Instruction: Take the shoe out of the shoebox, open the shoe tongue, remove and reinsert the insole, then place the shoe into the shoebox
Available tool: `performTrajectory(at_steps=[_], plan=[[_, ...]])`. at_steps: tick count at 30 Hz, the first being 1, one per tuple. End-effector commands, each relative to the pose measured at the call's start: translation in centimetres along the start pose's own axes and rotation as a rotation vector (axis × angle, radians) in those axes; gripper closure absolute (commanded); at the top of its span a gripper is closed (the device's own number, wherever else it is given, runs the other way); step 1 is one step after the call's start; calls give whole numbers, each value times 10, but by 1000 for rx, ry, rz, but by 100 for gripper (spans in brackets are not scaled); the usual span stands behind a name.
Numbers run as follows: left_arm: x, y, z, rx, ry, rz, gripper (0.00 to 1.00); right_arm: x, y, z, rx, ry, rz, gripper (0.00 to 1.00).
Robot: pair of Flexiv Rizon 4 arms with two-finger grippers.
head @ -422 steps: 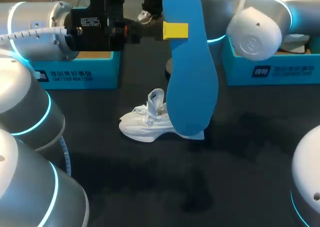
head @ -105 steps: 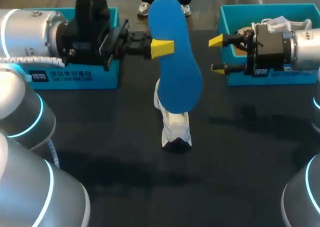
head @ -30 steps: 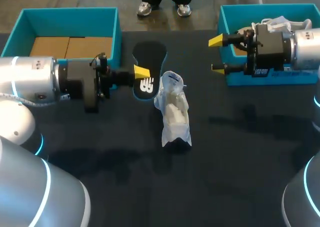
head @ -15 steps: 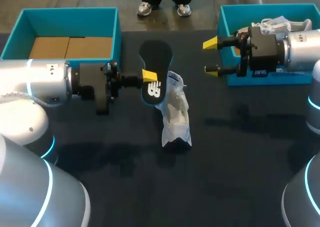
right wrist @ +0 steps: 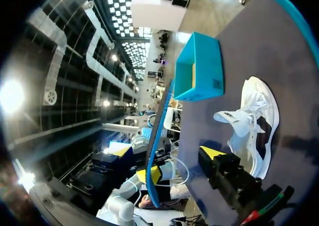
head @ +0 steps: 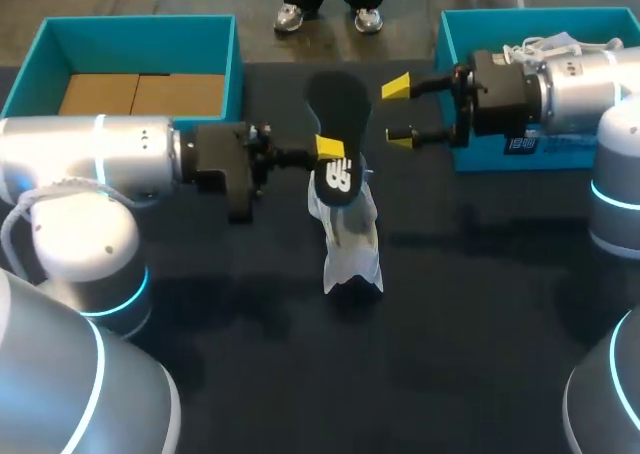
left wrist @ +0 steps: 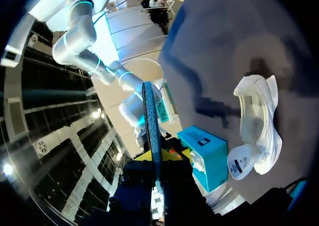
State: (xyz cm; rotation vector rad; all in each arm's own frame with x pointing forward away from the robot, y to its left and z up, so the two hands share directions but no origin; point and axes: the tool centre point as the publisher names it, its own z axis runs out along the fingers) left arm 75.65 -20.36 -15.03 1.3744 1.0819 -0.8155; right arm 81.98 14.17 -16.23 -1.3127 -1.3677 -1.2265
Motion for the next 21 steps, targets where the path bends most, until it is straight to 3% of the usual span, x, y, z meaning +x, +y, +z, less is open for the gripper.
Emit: performTrajectory(at_steps=[1,6,16,21], plan=[[5,7,18,-11,4,10,100,1,6,8,27,-17,9,29],[6,8,27,-8,14,22,100,3,5,10,36,-15,17,50],[7,12,43,-29,6,22,100,7,3,13,50,-23,25,56],[5,12,46,-25,-2,23,100,7,2,14,43,-23,24,67]])
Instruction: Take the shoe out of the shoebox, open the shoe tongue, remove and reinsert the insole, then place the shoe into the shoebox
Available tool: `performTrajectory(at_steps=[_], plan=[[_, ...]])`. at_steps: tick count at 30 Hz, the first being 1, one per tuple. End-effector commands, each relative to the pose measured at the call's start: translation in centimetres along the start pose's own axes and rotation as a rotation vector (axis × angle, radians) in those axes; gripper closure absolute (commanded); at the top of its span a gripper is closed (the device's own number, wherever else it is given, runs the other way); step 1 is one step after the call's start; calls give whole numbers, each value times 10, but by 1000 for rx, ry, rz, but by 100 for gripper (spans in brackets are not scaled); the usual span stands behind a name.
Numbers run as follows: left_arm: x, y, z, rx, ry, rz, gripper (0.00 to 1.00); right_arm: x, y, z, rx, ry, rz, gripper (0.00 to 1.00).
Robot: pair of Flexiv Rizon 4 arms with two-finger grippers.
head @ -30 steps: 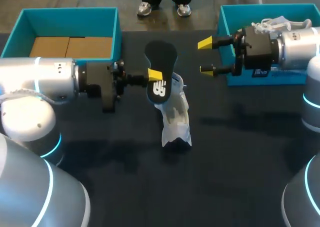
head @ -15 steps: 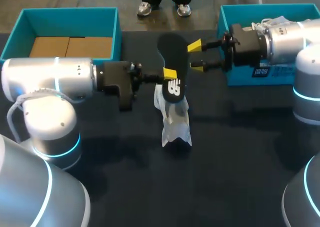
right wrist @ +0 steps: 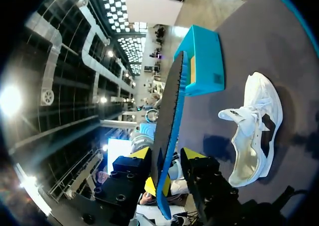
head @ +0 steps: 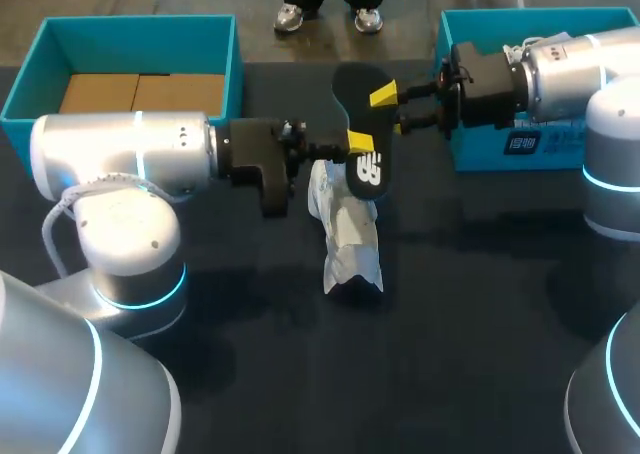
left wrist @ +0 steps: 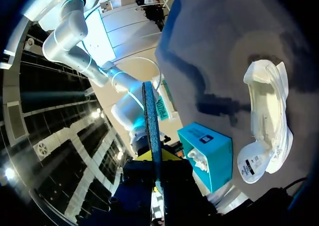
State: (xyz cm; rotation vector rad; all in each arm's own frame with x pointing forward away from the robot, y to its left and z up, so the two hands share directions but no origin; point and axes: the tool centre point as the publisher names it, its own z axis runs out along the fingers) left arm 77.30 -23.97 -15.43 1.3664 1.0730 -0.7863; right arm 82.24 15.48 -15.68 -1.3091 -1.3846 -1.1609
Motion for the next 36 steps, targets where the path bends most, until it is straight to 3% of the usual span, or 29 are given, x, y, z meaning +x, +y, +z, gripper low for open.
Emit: performTrajectory(at_steps=[1,4,5,13,14,16,25,36], plan=[[1,1,8,-4,-3,4,100,0,0,2,-4,-1,0,70],[2,1,9,-7,-4,3,100,0,-1,2,-9,0,-1,97],[2,2,9,-8,-4,2,100,0,-1,3,-11,0,-1,100],[4,1,2,-22,18,-15,100,-1,2,5,-13,5,-7,100],[5,1,1,-21,27,-22,73,-1,2,6,-12,5,-8,100],[5,0,-1,-16,34,-20,0,-1,3,6,-13,5,-8,100],[4,0,-16,13,81,-34,0,-10,4,3,-17,9,5,100],[-7,18,-37,108,263,-85,0,-20,3,4,-9,13,23,100]])
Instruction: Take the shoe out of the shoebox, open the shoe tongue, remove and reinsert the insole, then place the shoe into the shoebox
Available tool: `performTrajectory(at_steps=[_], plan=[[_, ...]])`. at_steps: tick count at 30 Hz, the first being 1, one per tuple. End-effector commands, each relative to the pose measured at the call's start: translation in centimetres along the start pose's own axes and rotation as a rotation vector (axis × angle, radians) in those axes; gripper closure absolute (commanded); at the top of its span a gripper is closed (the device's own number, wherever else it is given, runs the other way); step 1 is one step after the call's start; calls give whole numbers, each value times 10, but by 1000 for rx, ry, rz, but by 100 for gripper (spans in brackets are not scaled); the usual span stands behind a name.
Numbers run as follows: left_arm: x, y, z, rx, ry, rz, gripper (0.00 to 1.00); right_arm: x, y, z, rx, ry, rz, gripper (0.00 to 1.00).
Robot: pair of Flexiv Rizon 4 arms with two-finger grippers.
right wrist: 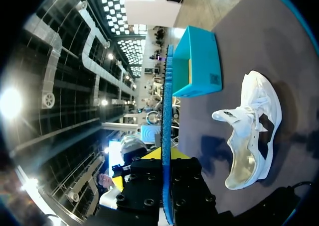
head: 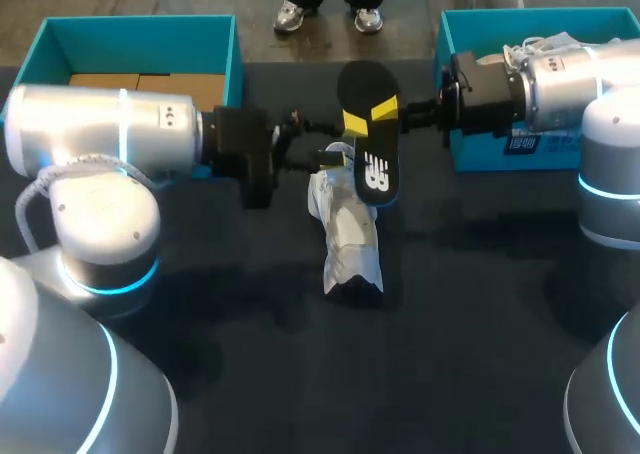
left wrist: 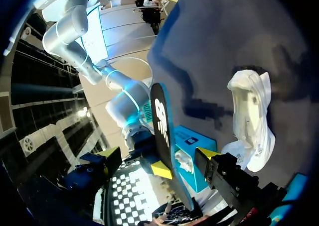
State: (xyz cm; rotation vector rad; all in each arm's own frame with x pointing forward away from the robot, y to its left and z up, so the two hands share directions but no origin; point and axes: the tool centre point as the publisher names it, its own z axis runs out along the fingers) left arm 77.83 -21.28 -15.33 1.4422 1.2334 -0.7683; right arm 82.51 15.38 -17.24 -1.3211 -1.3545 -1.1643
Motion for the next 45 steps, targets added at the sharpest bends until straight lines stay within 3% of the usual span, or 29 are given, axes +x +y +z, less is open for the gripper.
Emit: performTrajectory(at_steps=[1,17,29,45], plan=[[-13,11,-15,85,143,-9,0,-6,1,3,5,2,4,100],[-22,30,-28,215,412,-55,0,-9,-1,5,13,-3,6,100],[-31,45,-40,355,649,-111,0,-12,-2,13,17,0,0,100],[-35,65,-31,450,941,-156,0,-16,-1,25,29,-3,-3,100]])
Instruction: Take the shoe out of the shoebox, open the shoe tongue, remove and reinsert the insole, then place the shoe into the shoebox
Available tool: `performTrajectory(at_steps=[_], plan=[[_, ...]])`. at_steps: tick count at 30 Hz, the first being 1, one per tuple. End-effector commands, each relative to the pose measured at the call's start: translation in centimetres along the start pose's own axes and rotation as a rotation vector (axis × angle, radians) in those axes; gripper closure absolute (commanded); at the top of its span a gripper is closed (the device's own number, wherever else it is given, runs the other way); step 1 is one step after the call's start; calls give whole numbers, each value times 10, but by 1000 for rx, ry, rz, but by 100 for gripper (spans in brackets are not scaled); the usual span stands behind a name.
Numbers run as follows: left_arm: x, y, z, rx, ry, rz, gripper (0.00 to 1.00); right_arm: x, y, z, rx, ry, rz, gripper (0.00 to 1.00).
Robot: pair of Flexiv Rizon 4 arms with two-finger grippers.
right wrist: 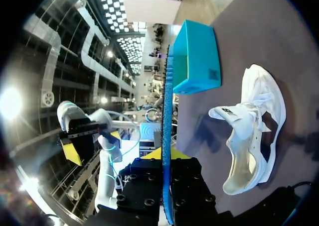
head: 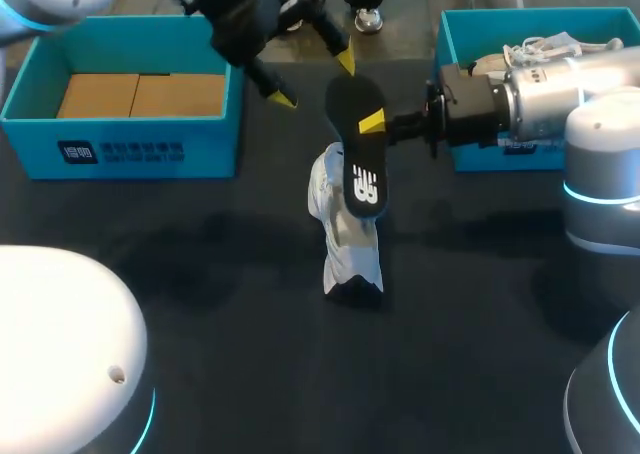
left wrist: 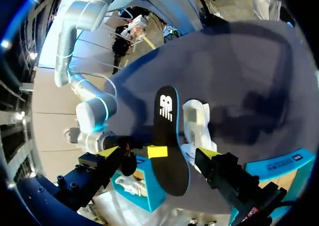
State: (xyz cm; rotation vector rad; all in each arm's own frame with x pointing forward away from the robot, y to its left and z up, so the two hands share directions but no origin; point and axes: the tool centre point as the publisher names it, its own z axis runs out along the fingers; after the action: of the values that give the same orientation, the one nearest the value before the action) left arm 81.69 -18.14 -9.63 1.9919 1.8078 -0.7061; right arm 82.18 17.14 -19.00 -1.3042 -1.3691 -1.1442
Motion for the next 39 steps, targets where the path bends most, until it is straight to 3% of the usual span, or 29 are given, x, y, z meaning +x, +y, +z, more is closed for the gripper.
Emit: performTrajectory(at_steps=[1,11,22,39], plan=[[-7,12,2,45,332,6,0,-2,4,5,6,0,-2,100],[-14,22,1,74,441,-49,0,-4,3,7,6,4,-1,100],[-25,31,-3,55,520,-48,0,-4,5,9,9,6,0,100],[-35,27,0,29,491,-25,0,2,13,6,16,-13,-9,100]])
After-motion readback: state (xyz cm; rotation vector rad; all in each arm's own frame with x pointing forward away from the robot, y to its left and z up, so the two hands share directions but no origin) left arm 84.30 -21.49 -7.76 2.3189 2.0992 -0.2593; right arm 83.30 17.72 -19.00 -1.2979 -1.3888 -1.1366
